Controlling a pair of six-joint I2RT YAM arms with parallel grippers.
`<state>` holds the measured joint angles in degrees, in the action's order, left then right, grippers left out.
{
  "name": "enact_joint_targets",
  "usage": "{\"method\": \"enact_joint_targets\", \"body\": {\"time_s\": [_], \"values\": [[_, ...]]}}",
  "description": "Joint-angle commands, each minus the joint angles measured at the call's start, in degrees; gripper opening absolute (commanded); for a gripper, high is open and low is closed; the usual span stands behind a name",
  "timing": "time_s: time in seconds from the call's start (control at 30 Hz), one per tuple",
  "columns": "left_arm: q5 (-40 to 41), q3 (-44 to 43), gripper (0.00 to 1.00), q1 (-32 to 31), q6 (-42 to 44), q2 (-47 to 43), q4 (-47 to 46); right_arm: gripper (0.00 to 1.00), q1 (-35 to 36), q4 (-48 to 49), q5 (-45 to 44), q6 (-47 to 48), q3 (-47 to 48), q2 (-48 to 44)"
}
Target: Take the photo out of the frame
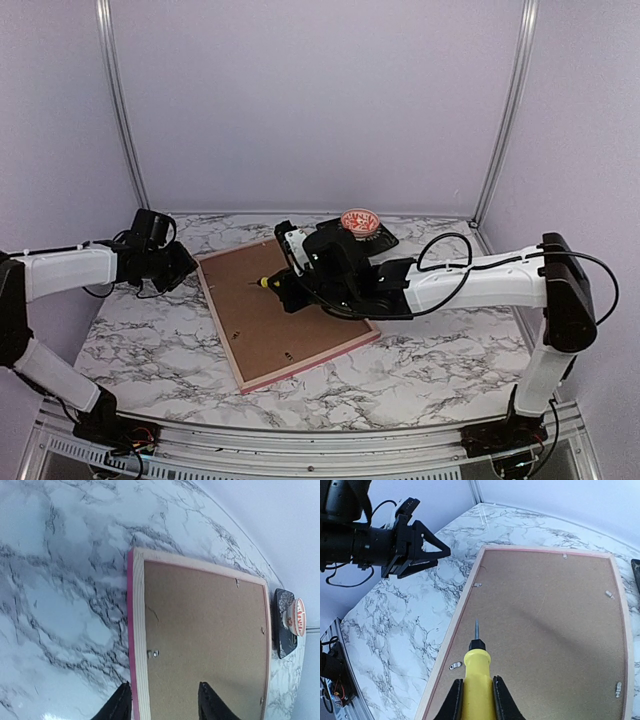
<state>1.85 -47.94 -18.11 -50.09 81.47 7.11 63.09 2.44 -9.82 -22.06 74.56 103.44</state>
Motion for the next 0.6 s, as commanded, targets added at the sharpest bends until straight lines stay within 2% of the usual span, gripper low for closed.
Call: {"method": "enact_joint_targets", "body": {"time_s": [0.0,0.13,0.33,0.47,0.57], "values": [[-0.45,-10.7,0.51,4.57,9.91,10.71,3.04,0.0,-1.01,-1.11,-1.04,1.99,-0.87,-2.74],[-1.26,-20.5,0.48,8.71,13.85,20.82,2.81,0.0,-1.12,-1.73,-1.64,2.41,-1.67,-4.52],[-9.3,-35.89,0.41,11.86,19.55,36.51,1.24,0.0,-1.13,-1.9,-2.11,1.97,-3.88,-7.62],[-14.42,-44.15,0.4,13.2,18.4,45.58,2.81,0.0,-1.13,-2.17,-3.02,1.93,-4.56,-8.87],[-16.21,-47.23,0.39,13.58,17.05,49.34,4.33,0.0,-1.12,-3.85,-3.42,1.91,-4.76,-9.65]]}}
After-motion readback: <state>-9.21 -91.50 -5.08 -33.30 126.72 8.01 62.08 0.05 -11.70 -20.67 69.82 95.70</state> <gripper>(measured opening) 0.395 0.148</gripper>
